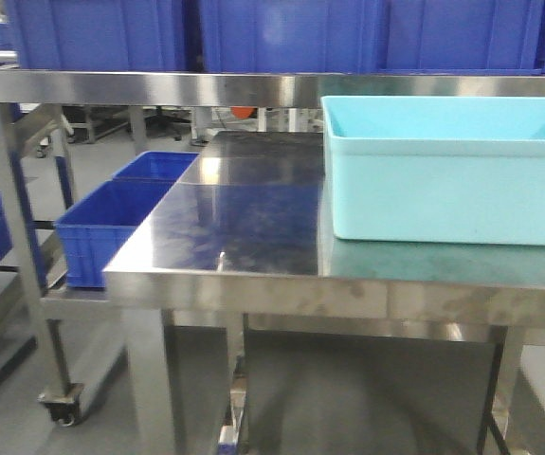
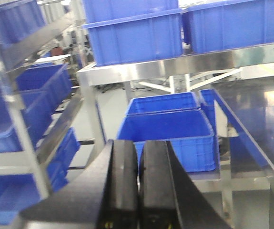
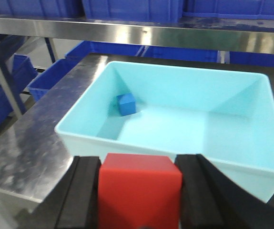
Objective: Pick red cube and place on left shelf
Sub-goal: 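Turn the base away from the table while holding the red cube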
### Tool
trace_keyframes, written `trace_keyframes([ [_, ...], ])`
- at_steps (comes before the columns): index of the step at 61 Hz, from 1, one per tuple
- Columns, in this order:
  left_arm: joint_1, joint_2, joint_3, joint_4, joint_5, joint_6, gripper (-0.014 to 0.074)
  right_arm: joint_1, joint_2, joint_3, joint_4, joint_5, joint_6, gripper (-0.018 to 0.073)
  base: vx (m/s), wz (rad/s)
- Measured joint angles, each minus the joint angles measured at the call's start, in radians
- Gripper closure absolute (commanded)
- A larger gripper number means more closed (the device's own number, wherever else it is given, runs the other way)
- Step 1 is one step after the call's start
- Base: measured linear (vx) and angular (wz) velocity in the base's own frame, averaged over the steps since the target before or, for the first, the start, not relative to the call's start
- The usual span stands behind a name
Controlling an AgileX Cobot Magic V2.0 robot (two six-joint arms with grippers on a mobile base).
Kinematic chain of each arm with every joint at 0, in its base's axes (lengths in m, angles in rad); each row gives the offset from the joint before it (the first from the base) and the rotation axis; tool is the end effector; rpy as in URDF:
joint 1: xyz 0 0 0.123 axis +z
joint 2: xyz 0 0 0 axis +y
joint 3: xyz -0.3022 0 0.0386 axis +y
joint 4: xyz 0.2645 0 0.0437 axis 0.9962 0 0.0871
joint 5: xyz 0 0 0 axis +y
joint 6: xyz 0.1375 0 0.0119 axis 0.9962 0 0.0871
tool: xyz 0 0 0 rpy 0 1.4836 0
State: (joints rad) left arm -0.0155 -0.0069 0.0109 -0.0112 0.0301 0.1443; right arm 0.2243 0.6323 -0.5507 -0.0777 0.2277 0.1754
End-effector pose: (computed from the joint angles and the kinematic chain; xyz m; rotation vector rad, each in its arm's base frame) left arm 0.1000 -0.0016 0.2094 0.1130 1.5142 0.0939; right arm 0.1768 0.0379 0.3243 -0.0993 1.7946 0.2163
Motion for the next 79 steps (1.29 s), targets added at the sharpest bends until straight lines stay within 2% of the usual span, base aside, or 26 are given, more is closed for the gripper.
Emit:
trace_keyframes([
  [57, 0.000, 0.000, 0.000, 0.000, 0.000, 0.000, 0.0491, 0.000, 0.000, 0.000, 0.000, 0.000, 0.000, 0.0501, -0.19, 0.28],
  [79, 0.000, 0.000, 0.000, 0.000, 0.000, 0.000, 0.0491, 0.000, 0.000, 0.000, 0.000, 0.000, 0.000, 0.0501, -0.13, 0.48],
])
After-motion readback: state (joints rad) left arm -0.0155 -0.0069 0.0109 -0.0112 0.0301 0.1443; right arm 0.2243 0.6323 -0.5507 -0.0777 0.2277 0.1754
